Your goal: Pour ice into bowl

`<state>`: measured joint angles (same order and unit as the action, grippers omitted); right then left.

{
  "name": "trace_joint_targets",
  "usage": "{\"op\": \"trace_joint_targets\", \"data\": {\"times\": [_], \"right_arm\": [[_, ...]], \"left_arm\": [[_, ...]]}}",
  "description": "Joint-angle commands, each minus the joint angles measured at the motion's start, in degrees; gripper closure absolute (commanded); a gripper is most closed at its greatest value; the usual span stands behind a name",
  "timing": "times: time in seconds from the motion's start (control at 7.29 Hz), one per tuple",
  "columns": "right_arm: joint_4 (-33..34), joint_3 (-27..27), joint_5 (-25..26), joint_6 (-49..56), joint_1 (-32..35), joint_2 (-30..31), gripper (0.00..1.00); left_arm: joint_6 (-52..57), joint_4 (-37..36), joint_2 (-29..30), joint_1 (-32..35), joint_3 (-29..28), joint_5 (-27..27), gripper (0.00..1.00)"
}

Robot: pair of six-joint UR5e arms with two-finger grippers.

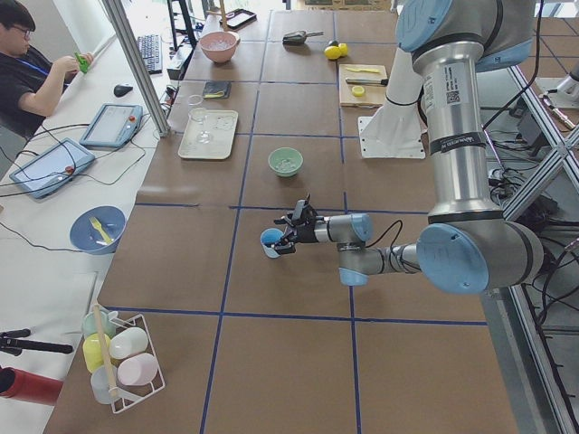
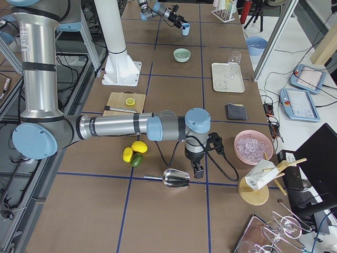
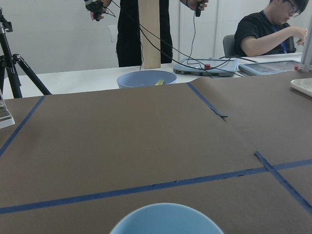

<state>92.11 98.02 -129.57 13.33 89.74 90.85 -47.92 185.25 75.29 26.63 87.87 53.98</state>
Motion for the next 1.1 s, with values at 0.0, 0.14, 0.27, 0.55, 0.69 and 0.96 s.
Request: {"op": "trace_joint_targets", "data": {"times": [0.0, 0.14, 0.27, 0.55, 0.69, 0.96], "right_arm": [[0.0, 0.59, -0.16, -0.14, 0.0, -0.76, 0.0], [0.0, 1.9, -0.25, -0.15, -0.09, -1.02, 0.0], [0.0, 2.96, -0.42, -0.15, -0.17, -1.03, 0.0], [-0.09, 5.33, -5.14, -0.15, -1.14, -1.29, 0.0], [-0.09, 6.73, -8.47, -0.15, -3.49, -2.33, 0.0], [-0.17, 10.85, -10.0, -6.59, -8.06, -3.57, 0.0]], "left_arm": [[10.16, -0.41, -0.41, 12.5, 3.44, 14.31, 0.0], [17.35, -2.25, -0.23, 21.53, 3.97, 25.36, 0.0], [25.08, -8.53, 1.08, 33.2, 4.15, 39.91, 0.0], [40.63, -27.21, 4.07, 49.25, 9.04, 56.7, 0.0], [44.45, -40.8, 5.91, 53.14, 12.64, 57.46, 0.0], [44.75, -63.58, 11.17, 60.26, 13.47, 62.34, 0.0]]}}
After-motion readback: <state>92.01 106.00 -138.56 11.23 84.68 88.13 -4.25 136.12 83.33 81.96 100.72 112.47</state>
